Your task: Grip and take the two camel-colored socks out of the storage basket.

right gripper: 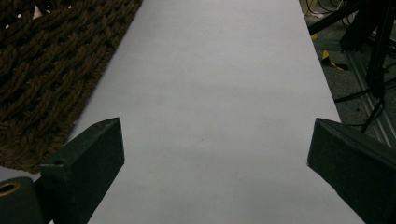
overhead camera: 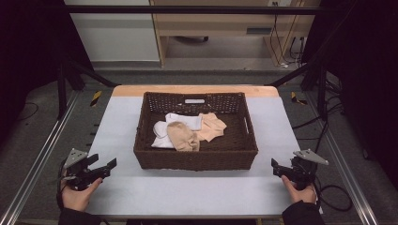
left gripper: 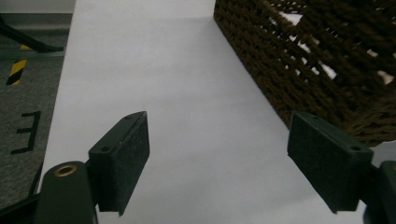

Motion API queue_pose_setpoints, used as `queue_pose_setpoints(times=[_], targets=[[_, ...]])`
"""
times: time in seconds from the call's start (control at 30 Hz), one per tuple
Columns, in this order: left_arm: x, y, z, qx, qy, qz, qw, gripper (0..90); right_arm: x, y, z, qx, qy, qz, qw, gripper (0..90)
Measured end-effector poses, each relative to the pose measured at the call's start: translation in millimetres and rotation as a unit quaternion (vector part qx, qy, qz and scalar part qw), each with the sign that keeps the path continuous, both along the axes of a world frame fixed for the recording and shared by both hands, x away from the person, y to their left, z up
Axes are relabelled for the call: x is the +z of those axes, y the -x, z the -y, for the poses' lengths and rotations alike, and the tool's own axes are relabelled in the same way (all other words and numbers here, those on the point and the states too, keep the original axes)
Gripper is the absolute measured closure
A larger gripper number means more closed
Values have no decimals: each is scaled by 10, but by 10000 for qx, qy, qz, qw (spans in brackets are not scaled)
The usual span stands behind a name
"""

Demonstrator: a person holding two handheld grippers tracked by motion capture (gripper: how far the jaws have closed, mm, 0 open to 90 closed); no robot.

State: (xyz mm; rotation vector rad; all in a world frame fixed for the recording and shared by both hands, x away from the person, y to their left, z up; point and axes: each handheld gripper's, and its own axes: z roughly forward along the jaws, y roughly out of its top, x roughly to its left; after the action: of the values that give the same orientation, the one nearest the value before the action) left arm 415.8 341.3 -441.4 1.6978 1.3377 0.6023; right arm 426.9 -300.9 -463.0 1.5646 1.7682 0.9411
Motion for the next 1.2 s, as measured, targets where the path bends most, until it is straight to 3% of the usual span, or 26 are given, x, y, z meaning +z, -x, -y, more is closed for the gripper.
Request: queue_pose_setpoints(times=[0.13,0.27,0.6,0.97,1.2], targets=[[70,30,15,9,116,130,9998,269,15,10,-1,21,-54,129,9999,34],[152,67,28,55,178,267,9995,305,13,12,6,1,-1,100,9999,42],[319,71,134,-62,92,459,9989,349,64,50,-42,64,-38,277,9996,41],[539,-11,272,-261,224,693,9970,370,104,72,-62,165,-68,418,9990,35],[778,-107,439,-376,199,925,9948,373,106,70,-76,203,-34,430,9989,37]])
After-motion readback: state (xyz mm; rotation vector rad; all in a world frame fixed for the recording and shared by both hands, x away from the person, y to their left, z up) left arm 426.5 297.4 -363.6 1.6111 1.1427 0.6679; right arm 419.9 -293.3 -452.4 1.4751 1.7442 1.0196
